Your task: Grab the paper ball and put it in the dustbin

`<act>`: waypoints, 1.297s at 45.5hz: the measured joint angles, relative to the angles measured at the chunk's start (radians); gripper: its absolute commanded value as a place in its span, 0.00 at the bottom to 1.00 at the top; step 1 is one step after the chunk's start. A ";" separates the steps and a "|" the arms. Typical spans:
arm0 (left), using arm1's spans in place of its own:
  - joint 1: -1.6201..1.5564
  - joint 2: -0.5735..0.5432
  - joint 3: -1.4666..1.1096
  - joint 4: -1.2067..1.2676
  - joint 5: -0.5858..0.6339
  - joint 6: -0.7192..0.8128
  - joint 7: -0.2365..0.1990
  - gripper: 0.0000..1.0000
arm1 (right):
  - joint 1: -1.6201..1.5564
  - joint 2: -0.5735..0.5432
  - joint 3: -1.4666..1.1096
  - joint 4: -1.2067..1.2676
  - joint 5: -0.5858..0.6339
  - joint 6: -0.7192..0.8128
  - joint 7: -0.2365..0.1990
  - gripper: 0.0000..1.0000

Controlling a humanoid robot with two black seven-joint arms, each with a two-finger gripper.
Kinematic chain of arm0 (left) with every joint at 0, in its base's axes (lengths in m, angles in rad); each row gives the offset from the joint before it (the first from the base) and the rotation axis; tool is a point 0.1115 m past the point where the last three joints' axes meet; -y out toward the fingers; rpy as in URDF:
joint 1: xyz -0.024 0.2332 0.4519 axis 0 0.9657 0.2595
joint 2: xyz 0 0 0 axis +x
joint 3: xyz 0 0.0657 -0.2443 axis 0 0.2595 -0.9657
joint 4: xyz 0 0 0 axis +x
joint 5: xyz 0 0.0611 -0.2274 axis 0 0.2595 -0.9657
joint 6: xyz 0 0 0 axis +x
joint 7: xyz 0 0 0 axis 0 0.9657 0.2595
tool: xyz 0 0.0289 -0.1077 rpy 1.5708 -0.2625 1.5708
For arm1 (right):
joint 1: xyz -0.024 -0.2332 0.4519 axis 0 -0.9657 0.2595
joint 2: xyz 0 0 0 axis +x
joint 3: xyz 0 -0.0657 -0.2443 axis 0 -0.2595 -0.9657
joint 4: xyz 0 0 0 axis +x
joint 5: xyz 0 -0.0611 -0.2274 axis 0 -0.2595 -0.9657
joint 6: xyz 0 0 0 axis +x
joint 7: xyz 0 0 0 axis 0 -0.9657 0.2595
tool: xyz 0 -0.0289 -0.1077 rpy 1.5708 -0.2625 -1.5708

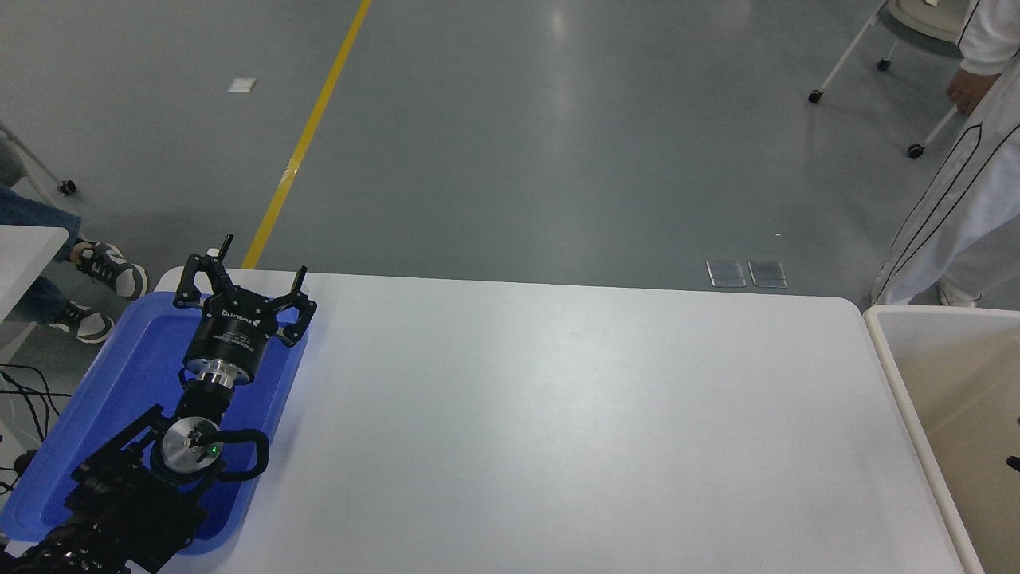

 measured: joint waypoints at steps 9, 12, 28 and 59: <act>0.000 0.000 0.000 0.000 0.000 0.000 0.000 1.00 | -0.004 -0.038 0.274 0.149 0.000 0.004 0.002 1.00; 0.000 0.000 0.000 0.000 0.000 0.000 0.000 1.00 | -0.016 -0.053 0.344 0.208 0.000 0.005 0.012 1.00; 0.000 0.000 0.000 0.000 0.000 0.000 0.000 1.00 | -0.080 -0.033 0.532 0.410 0.040 0.063 0.233 1.00; 0.000 0.000 0.000 0.000 0.001 0.000 0.000 1.00 | -0.200 0.132 0.652 0.470 0.150 0.356 0.540 1.00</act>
